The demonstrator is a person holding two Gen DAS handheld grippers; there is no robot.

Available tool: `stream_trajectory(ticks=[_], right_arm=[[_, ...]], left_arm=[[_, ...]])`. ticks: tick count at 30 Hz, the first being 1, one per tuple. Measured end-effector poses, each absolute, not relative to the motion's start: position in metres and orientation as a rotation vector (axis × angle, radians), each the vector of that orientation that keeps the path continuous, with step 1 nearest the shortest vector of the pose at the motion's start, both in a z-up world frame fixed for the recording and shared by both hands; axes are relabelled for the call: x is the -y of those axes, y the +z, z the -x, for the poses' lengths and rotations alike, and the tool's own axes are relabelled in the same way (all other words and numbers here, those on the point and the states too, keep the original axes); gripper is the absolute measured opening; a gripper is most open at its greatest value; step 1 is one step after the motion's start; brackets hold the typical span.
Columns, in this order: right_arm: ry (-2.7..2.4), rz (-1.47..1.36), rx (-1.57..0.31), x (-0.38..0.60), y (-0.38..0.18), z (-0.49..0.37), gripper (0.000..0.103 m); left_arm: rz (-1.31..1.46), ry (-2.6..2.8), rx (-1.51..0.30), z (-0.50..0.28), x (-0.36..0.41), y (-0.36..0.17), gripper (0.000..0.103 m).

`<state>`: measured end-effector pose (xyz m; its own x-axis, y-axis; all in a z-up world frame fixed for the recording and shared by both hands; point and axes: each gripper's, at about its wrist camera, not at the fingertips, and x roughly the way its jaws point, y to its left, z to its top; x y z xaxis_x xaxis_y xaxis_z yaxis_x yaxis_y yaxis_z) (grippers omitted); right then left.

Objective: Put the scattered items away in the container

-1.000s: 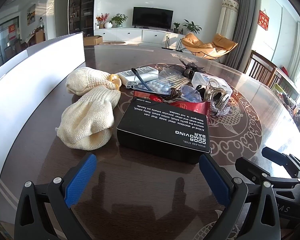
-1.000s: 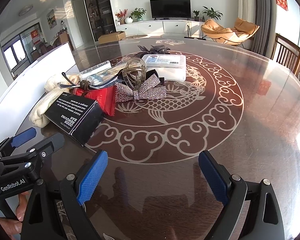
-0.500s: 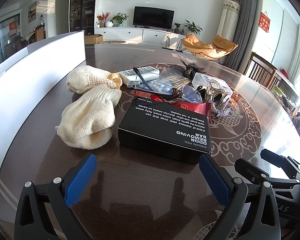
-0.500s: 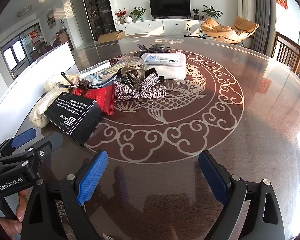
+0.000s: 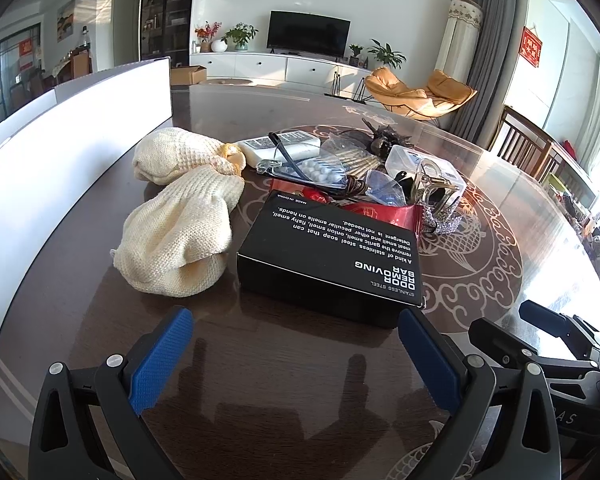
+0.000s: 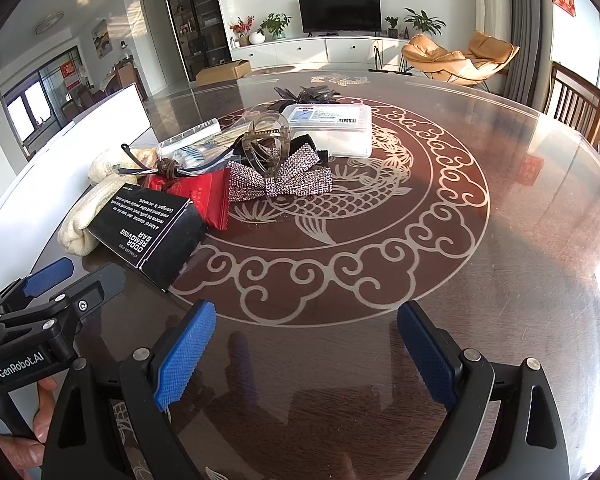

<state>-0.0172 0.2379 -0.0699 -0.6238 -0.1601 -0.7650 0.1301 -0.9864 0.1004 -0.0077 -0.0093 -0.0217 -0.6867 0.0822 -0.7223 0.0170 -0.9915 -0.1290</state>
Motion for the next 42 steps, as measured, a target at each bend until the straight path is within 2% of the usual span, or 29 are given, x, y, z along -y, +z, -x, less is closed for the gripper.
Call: stream_trajectory(ticks=[32, 39, 42], right_arm=[[-2.689, -1.275, 0.072, -0.238, -0.07, 0.017, 0.093], [-2.675, -1.286, 0.089, -0.24, -0.071, 0.019, 0.093], [-2.667, -1.279, 0.108, -0.243, -0.071, 0.019, 0.093]], left_arm=[[1.231, 2.84, 0.21, 0.009, 0.011, -0.022, 0.103], [1.271, 2.815, 0.278, 0.006, 0.025, -0.026, 0.103], [1.334, 2.867, 0.132, -0.002, 0.029, -0.026, 0.103]])
